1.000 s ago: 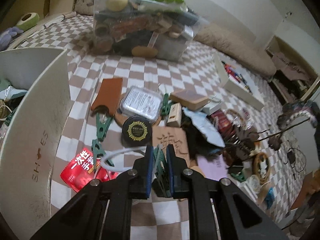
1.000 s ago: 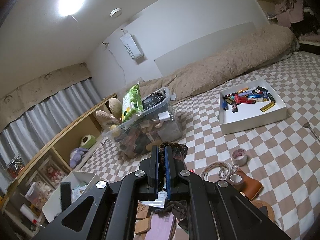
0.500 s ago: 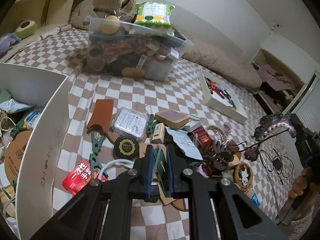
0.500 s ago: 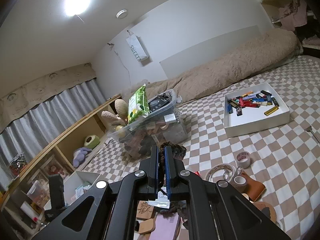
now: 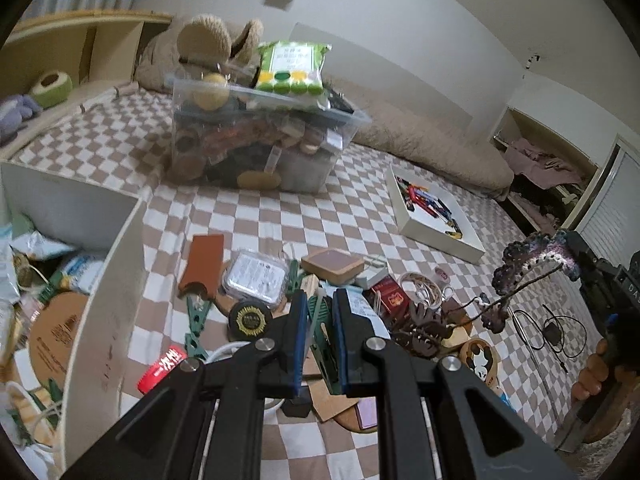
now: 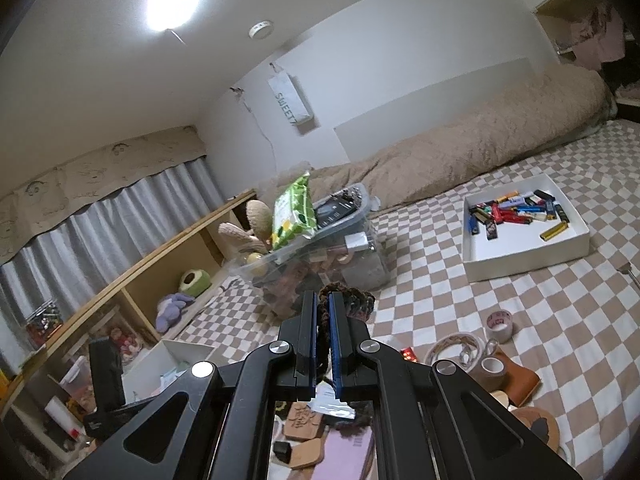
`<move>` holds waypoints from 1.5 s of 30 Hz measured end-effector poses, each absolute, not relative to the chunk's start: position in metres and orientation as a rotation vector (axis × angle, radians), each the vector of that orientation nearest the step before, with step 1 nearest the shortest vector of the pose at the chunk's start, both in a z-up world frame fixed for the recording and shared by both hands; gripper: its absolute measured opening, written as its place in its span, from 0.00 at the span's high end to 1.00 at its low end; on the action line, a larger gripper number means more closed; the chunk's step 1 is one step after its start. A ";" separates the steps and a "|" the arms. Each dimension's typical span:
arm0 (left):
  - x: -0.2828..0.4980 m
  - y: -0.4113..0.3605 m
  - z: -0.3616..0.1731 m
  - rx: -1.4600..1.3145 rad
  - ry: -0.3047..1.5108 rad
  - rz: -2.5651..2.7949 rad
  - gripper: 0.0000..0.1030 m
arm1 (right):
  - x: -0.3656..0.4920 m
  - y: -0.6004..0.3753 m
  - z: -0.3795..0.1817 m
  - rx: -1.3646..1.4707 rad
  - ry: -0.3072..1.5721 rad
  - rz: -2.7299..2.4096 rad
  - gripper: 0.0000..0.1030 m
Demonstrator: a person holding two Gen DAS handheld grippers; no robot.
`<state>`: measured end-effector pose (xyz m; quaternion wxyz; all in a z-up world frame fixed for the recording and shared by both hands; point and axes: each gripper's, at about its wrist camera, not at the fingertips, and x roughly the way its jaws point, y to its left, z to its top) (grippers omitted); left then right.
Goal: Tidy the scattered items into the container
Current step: 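Lift and carry the clothespin and scrunchie with both tools toward the white box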
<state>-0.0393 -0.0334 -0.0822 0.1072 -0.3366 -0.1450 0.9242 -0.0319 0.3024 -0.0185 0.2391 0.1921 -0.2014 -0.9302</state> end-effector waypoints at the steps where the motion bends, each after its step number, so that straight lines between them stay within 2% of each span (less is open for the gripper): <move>1: -0.038 -0.034 -0.080 -0.978 -0.422 2.727 0.87 | -0.030 0.301 -0.016 0.517 -0.545 -2.549 0.94; 21: -0.002 -0.067 -0.030 -0.715 -0.440 2.836 0.87 | -0.001 0.249 0.048 0.334 -0.415 -2.498 0.94; 45: 0.031 -0.112 -0.007 -0.586 -0.434 2.953 0.87 | 0.029 0.212 0.118 0.108 -0.369 -2.483 0.94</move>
